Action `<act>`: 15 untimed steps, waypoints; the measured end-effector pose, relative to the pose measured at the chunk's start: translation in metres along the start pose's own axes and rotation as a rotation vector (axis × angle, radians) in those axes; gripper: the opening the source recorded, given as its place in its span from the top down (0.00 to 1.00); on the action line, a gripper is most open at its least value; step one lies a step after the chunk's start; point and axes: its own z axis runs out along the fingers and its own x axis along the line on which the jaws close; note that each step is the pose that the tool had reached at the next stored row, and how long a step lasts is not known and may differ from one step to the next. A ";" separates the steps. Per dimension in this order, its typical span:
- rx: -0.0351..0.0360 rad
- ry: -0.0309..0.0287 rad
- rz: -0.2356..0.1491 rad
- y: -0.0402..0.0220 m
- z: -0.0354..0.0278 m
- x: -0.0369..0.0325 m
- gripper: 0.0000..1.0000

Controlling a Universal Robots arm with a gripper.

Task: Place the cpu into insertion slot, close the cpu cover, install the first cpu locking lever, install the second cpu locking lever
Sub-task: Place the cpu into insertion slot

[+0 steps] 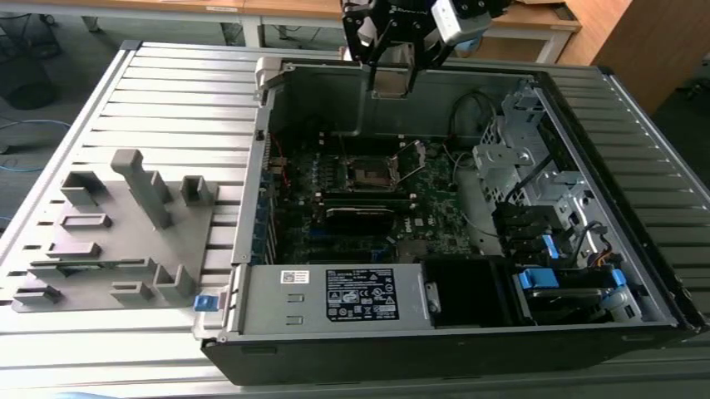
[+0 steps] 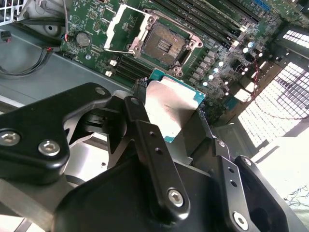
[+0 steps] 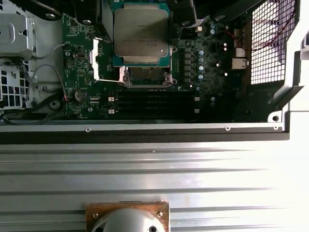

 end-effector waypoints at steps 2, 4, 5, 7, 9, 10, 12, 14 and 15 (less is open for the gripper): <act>0.0000 0.0000 0.000 -0.0001 0.0013 0.0000 0.46; 0.0001 0.0001 0.000 -0.0002 0.0026 -0.0001 0.46; 0.0002 0.0001 0.000 -0.0003 0.0030 -0.0001 0.46; 0.0002 0.0001 0.000 -0.0003 0.0032 0.0000 0.46; 0.0002 0.0001 0.000 -0.0003 0.0034 -0.0001 0.46; 0.0001 0.0000 0.000 -0.0003 0.0035 -0.0001 0.46; 0.0000 0.0000 0.000 -0.0004 0.0042 -0.0001 0.46; 0.0002 0.0000 0.000 -0.0005 0.0050 -0.0001 0.46; 0.0002 0.0001 0.000 -0.0005 0.0053 -0.0001 0.46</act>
